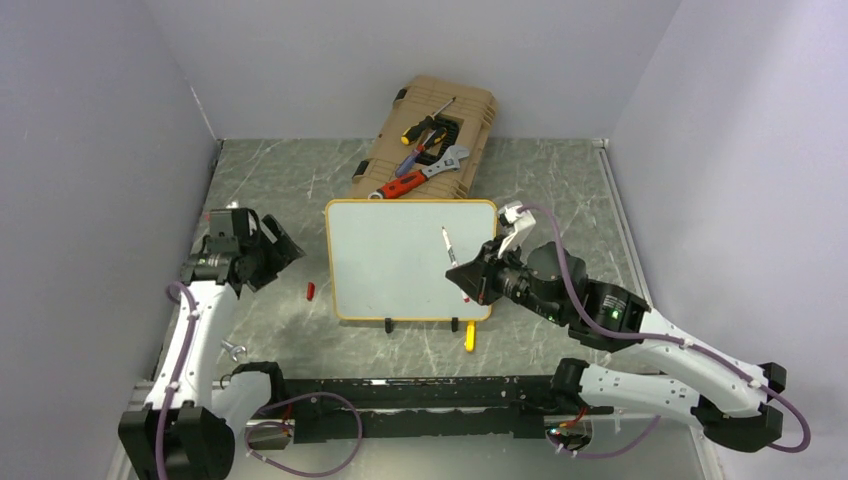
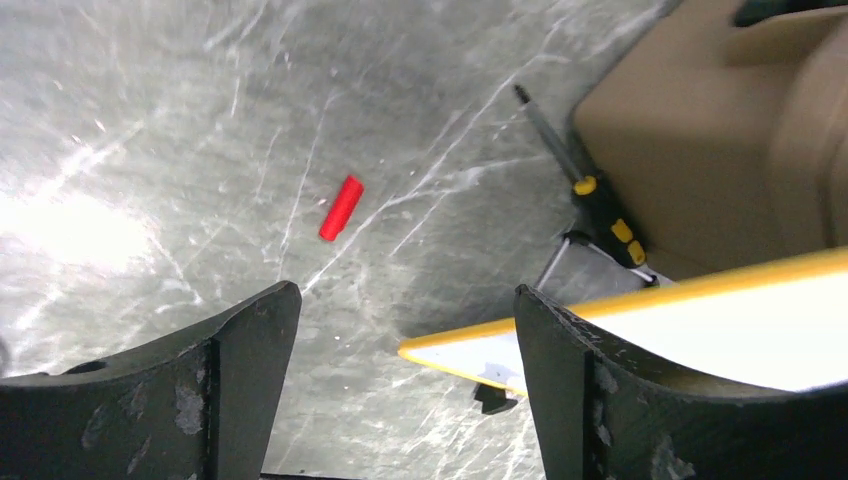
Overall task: Write a sentence on the whiteboard
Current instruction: Place the pen cap at the center of the board, then write a sentence on the whiteboard.
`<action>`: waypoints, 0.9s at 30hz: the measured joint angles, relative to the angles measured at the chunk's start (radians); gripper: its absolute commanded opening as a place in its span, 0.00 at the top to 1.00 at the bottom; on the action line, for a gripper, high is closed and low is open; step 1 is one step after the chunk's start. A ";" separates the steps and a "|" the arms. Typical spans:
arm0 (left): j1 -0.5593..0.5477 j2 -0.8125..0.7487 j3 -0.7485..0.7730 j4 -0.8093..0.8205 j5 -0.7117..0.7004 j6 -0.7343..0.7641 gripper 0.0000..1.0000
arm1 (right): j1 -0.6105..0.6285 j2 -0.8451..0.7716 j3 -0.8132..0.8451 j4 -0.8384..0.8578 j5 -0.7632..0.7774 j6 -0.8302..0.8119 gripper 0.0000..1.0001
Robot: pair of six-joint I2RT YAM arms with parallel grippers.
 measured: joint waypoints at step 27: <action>0.091 0.166 0.462 -0.083 0.499 0.408 0.16 | 0.000 0.158 0.042 0.014 -0.017 0.061 1.00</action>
